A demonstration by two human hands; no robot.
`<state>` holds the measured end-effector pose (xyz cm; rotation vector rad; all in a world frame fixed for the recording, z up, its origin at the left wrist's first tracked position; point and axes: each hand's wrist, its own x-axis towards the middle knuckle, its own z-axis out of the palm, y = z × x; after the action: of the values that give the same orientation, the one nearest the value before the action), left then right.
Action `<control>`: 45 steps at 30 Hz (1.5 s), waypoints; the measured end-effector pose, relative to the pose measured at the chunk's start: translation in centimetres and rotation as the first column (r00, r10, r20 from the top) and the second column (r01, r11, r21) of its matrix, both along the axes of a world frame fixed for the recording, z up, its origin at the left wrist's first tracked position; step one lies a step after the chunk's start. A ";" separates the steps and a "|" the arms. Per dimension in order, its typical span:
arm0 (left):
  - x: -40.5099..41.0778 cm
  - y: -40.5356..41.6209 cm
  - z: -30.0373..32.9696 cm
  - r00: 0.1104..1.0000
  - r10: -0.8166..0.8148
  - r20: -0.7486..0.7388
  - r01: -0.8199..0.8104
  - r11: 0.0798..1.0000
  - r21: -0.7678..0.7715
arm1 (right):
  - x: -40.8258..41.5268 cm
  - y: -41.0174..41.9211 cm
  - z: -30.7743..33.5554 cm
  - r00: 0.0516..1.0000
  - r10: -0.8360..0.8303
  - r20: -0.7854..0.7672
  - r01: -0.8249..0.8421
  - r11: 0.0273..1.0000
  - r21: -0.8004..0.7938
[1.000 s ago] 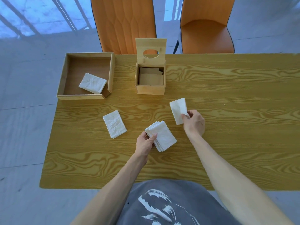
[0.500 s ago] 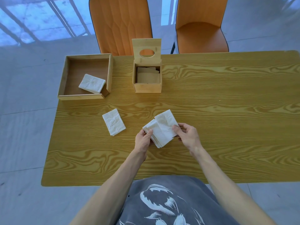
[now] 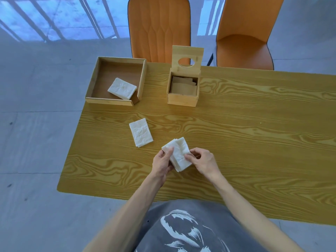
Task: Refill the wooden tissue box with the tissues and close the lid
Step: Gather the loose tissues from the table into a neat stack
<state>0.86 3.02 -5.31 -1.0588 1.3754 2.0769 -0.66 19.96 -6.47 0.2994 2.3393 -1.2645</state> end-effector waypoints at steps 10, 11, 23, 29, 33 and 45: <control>2.0 -4.2 -1.0 0.998 0.039 -0.043 -0.046 0.983 -0.176 | -2.0 -4.5 0.7 0.982 0.183 -0.056 -0.169 0.967 0.191; 2.2 -4.9 -1.0 0.998 0.049 -0.039 -0.055 0.983 -0.176 | -2.4 -5.2 0.7 0.980 0.188 -0.063 -0.173 0.967 0.189; 3.6 -11.8 -0.3 0.982 0.186 0.028 -0.176 0.963 -0.204 | -6.6 -16.7 0.9 0.991 0.112 -0.070 -0.081 0.933 0.351; 3.8 -13.9 0.1 0.971 0.236 0.037 -0.225 0.954 -0.200 | -6.9 -19.0 0.8 0.991 0.124 -0.047 -0.092 0.896 0.434; 3.7 -14.5 0.0 0.968 0.246 0.050 -0.233 0.955 -0.183 | -6.7 -18.8 0.7 0.992 0.101 -0.072 -0.063 0.913 0.403; 2.5 -13.8 -0.1 0.964 0.255 0.071 -0.240 0.956 -0.166 | -5.7 -13.4 0.8 0.976 -0.149 0.161 0.190 0.940 -0.283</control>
<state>3.37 -10.77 -5.45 -1.4403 1.4418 2.0868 -6.39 6.52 -5.67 0.4798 2.0069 -1.6010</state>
